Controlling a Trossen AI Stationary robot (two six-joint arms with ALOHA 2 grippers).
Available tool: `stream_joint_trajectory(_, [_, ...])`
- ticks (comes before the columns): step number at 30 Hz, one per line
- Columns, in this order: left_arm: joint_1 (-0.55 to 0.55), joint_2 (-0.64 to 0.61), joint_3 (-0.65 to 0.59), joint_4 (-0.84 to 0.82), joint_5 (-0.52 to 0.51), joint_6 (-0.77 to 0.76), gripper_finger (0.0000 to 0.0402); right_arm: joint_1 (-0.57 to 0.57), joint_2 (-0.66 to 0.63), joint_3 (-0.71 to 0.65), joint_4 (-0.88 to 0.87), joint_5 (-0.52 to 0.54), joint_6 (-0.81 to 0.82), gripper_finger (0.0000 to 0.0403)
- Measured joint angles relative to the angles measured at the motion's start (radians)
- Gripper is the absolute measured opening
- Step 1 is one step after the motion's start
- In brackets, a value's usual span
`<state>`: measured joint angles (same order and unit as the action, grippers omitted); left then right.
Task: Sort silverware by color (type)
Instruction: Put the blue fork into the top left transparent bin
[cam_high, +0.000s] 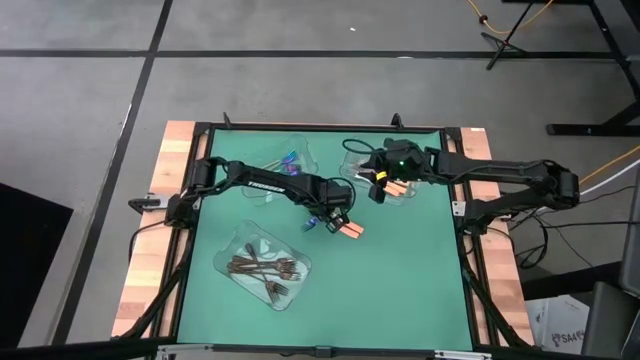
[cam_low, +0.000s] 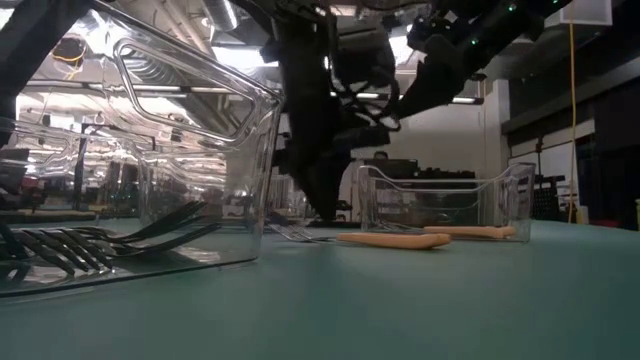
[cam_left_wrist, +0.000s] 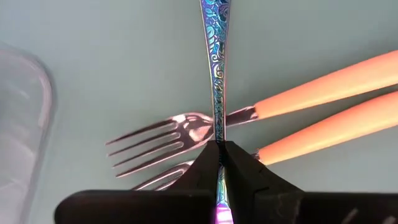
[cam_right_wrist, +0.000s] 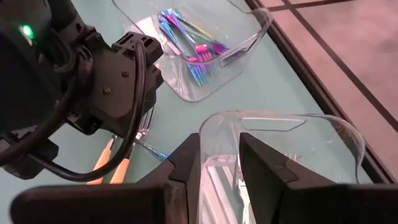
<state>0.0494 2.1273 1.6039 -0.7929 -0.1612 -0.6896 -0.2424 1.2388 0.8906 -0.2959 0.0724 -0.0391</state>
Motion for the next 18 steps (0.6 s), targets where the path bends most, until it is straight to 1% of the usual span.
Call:
stream_joint_trajectory(6, [-0.011, -0.002, 0.078, -0.076, -0.024, 0.020, 0.0007, 0.000, -0.040, 0.000, -0.029, 0.009, 0.000, 0.0099])
stream_joint_trajectory(13, [-0.047, -0.003, 0.208, -0.184, -0.032, 0.054, 0.0007, 0.000, -0.085, 0.000, -0.083, 0.071, -0.001, 0.0099])
stream_joint_trajectory(18, [-0.073, -0.003, 0.301, -0.231, -0.057, 0.073, 0.0007, 0.000, -0.147, 0.000, -0.141, 0.077, -0.018, 0.0099])
